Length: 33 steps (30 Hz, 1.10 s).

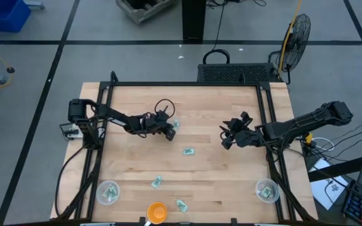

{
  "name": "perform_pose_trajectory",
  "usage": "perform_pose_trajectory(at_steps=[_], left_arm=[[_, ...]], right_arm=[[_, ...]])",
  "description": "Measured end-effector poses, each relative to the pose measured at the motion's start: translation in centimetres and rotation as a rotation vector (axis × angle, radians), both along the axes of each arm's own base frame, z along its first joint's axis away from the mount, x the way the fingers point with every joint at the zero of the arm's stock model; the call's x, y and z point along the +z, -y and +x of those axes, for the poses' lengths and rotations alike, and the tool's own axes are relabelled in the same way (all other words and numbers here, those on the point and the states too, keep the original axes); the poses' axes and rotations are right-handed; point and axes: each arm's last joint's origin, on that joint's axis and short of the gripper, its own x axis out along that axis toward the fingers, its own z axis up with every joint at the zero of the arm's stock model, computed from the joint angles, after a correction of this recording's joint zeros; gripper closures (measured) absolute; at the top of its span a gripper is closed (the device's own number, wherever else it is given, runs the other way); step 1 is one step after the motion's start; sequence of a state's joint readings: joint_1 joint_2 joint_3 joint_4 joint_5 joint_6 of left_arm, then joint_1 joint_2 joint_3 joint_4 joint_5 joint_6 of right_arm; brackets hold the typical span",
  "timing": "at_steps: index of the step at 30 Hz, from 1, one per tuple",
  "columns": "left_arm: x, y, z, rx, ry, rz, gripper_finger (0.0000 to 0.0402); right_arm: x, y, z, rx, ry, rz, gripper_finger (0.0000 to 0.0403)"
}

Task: Pick and place Stevia / Truvia into bins
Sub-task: Put the stevia packet into the left transparent container

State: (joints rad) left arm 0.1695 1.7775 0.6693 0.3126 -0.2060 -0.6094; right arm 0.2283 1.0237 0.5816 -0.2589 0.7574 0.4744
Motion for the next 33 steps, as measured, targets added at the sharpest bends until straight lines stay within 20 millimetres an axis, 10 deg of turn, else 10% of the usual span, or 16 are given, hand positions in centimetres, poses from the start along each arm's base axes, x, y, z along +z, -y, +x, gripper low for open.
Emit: perform_pose_trajectory(at_steps=[22, 33], left_arm=[[0.0, -2.7, -0.5, -0.152, -0.082, 0.104, 0.0331], [0.0, -2.5, -0.5, -0.179, -0.100, 0.142, 0.0398]], right_arm=[[0.0, 0.0, 0.0, 0.003, -0.003, -0.003, 0.0289], [-1.5, 0.2, -0.6, 0.010, -0.053, -0.023, 0.0289]])
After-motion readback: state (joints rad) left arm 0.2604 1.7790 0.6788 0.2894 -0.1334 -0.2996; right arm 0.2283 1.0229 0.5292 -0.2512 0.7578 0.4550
